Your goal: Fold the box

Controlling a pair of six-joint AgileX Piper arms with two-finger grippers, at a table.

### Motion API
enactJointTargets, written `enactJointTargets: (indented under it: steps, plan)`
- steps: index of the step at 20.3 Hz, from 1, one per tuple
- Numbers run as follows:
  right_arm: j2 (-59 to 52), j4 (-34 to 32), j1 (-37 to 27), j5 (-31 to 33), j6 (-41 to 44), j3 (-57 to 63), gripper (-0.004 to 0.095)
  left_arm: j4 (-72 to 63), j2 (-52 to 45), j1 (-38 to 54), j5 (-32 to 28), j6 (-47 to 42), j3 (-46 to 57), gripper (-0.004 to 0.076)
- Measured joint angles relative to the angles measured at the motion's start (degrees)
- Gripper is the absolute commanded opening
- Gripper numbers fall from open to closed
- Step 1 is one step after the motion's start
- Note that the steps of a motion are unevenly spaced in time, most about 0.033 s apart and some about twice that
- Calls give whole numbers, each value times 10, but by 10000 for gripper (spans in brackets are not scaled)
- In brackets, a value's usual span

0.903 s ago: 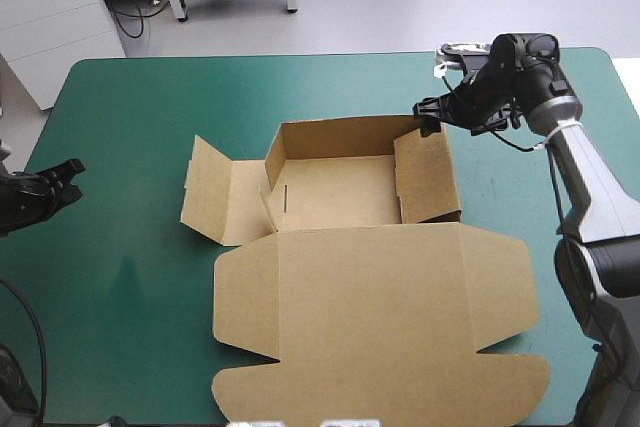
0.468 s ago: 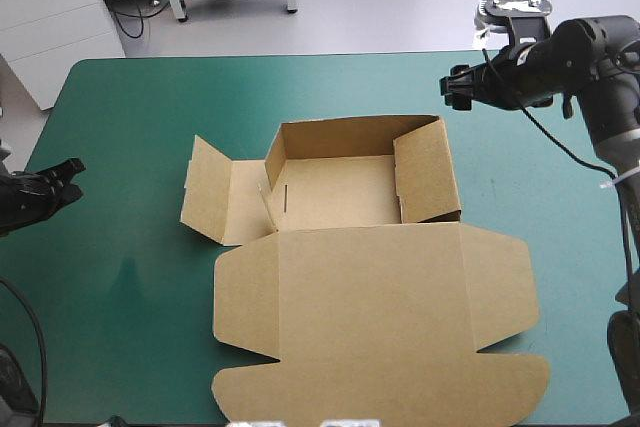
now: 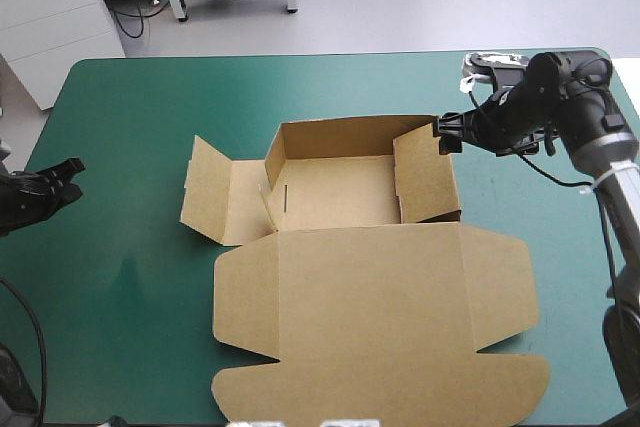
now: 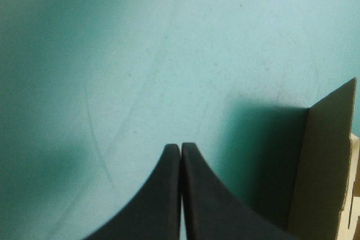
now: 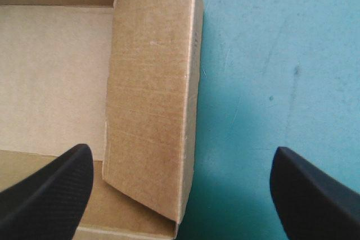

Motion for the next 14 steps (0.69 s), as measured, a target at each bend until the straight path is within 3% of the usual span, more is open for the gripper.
enactJointTargets:
  steps: [7, 12, 14]
  plan:
    - [122, -29, 43, -4, 16, 2, 733, -13, 0, 0, 0, 0, 0, -32]
    - [158, -26, 44, -8, 21, 2, 733, -15, 0, 0, 0, 0, 0, -32]
    - [158, -25, 44, -8, 24, 2, 681, -15, 0, 0, 0, 0, 0, -32]
